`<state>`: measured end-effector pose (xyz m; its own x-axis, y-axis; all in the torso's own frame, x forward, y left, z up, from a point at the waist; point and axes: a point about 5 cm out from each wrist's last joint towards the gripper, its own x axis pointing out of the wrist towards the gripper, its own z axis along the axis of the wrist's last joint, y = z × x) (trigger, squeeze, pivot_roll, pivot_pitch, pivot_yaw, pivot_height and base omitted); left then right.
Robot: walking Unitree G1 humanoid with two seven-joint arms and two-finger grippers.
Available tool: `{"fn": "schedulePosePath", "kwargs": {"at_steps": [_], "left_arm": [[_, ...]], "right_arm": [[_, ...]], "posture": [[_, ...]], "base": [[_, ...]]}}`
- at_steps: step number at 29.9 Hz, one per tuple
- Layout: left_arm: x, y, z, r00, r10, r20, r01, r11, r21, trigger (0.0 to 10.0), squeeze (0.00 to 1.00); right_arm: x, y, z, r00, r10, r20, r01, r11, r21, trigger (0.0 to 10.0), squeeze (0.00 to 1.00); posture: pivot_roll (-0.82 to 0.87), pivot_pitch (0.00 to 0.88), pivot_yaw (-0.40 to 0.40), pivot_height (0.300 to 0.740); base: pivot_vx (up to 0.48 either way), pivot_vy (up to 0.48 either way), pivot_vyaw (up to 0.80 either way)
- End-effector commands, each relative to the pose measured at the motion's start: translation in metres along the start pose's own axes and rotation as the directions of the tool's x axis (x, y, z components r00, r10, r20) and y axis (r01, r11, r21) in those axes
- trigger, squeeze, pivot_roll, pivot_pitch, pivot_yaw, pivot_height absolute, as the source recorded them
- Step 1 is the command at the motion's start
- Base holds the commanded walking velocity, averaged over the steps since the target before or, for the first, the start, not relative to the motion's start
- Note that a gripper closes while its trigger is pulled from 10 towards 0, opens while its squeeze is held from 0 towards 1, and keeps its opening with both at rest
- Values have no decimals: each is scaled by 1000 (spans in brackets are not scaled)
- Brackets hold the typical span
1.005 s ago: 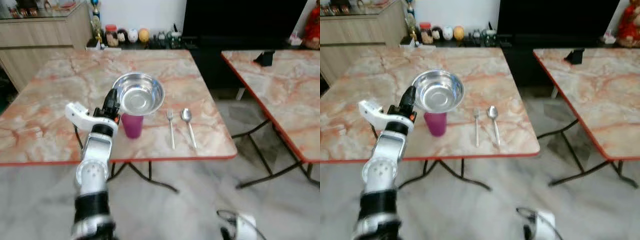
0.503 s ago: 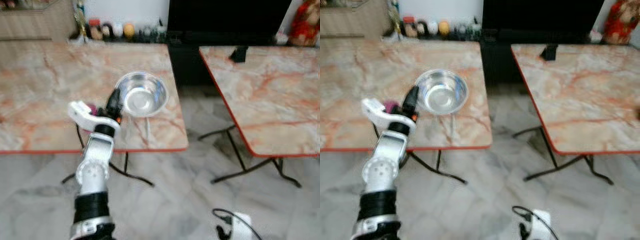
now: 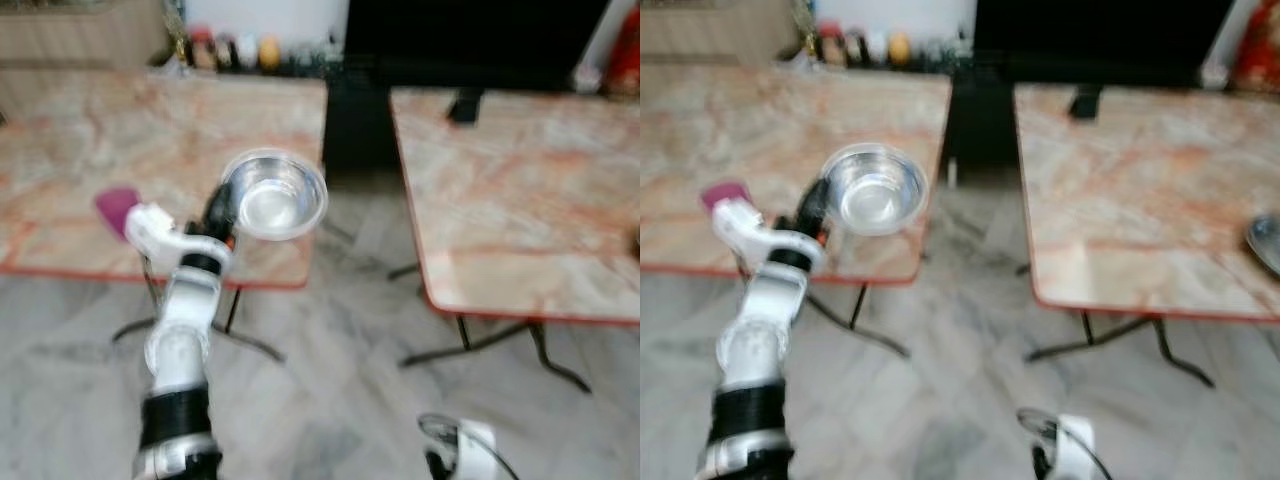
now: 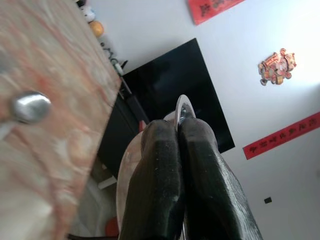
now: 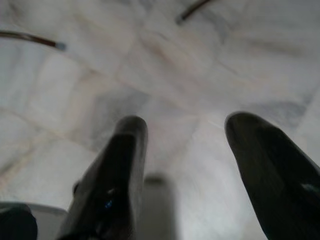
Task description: Setting the table
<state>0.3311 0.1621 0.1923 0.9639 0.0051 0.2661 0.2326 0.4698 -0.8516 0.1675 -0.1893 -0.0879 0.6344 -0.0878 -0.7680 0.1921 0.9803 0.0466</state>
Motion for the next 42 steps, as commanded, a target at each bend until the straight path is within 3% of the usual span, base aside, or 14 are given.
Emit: {"fn": "schedulePosePath", "kwargs": {"at_steps": [1, 42], "left_arm": [[3, -9, -6, 999, -33, -18, 33, 999, -9, 10000, 0], [3, -7, -8, 999, -26, -31, 26, 1000, 3, 10000, 0]], "right_arm": [[0, -9, 1, 1000, -26, 3, 26, 1000, 7, 10000, 0], [0, -9, 2, 1000, -28, 3, 28, 1000, 12, 10000, 0]], "posture": [[44, 0, -10, 724], [32, 0, -5, 724]], "base": [[0, -472, 0], [0, -472, 0]]}}
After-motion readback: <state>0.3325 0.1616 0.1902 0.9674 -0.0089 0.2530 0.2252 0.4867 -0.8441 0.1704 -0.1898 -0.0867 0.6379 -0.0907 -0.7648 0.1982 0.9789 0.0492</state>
